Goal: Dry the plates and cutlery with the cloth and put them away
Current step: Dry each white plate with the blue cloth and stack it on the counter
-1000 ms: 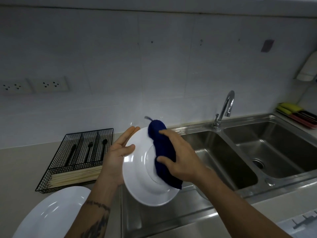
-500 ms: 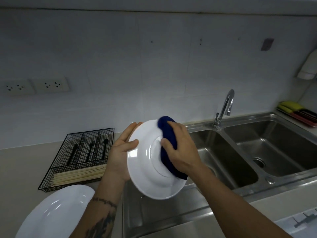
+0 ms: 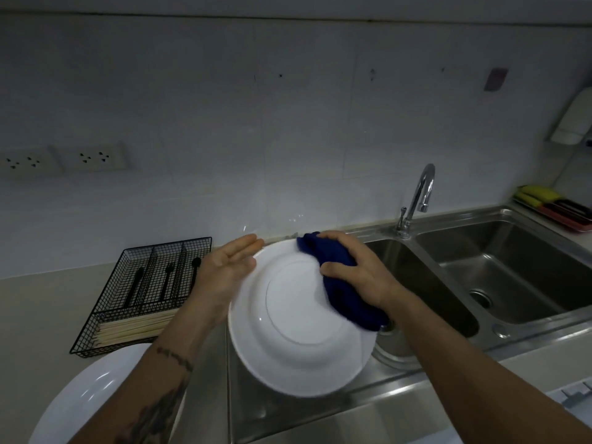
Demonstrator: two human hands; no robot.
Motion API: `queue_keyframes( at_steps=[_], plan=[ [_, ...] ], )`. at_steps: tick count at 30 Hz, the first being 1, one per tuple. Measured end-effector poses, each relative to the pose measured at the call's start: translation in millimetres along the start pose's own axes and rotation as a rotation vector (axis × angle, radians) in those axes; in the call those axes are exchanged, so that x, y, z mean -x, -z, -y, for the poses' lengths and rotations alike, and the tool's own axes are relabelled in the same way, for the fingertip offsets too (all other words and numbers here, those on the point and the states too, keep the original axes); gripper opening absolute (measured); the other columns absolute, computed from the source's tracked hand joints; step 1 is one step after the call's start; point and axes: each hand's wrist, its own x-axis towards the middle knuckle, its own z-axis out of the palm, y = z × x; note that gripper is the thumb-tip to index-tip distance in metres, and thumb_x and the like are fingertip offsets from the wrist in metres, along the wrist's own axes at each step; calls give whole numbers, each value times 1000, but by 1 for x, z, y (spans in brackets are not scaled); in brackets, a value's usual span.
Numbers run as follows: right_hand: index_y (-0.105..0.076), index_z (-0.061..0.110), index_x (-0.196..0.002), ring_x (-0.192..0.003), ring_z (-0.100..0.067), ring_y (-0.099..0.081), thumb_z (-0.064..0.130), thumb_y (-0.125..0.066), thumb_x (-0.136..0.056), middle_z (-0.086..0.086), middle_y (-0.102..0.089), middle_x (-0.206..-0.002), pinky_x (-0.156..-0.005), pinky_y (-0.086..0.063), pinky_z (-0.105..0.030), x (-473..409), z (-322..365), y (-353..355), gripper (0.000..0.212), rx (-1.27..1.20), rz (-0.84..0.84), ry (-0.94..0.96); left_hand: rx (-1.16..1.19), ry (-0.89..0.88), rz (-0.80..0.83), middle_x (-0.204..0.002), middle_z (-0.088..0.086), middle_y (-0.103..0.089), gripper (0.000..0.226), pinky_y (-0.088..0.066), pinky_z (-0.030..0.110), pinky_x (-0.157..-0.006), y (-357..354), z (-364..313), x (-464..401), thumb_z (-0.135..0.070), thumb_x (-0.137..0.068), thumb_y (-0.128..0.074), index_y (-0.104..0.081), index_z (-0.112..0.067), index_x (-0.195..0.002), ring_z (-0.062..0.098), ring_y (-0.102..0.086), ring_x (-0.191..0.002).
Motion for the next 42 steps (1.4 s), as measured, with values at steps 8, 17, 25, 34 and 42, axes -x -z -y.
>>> queue_keyframes(
  at_steps=[8, 17, 25, 34, 42],
  plan=[
    [-52, 43, -128, -111, -9, -52, 45, -63, -70, 14, -54, -118, -98, -45, -40, -7, 25, 9, 59, 328, 171, 120, 82, 107, 157, -125, 6, -68, 42, -49, 44, -101, -17, 18, 1, 11, -94, -46, -57, -7, -131, 29, -64, -115],
    [-55, 42, -119, -99, -9, -56, 39, -56, -72, 11, -58, -105, -89, -49, -42, -10, 3, 4, 47, 332, -34, 123, 148, 58, 156, -122, 4, -70, 52, -58, 35, -84, -32, 33, 6, 6, -83, -61, -57, -16, -130, 24, -68, -108],
    [-50, 26, -139, -132, -13, -40, 26, -49, -83, 5, -46, -145, -111, -25, -21, 1, 0, -22, 56, 418, -136, 128, 147, 80, -61, -111, 7, -73, 41, -59, 42, -77, -23, 35, 0, 8, -88, -62, -67, -18, -119, 28, -71, -92],
    [-46, 21, -144, -144, -27, -26, 31, -38, -83, -4, -33, -156, -118, -21, -47, 28, 0, -66, 62, 558, -80, 223, 345, 169, -97, -117, 19, -69, 40, -54, 47, -89, -20, 53, -11, 6, -91, -54, -63, -8, -128, 35, -67, -101],
    [-50, 22, -141, -149, -26, -17, 21, -41, -82, -1, -28, -159, -120, -15, -51, 62, -24, -73, 60, 615, 73, 446, 433, 173, -177, -111, 18, -72, 34, -54, 49, -87, -11, 53, -14, 1, -97, -45, -68, -13, -118, 34, -69, -97]
  ],
)
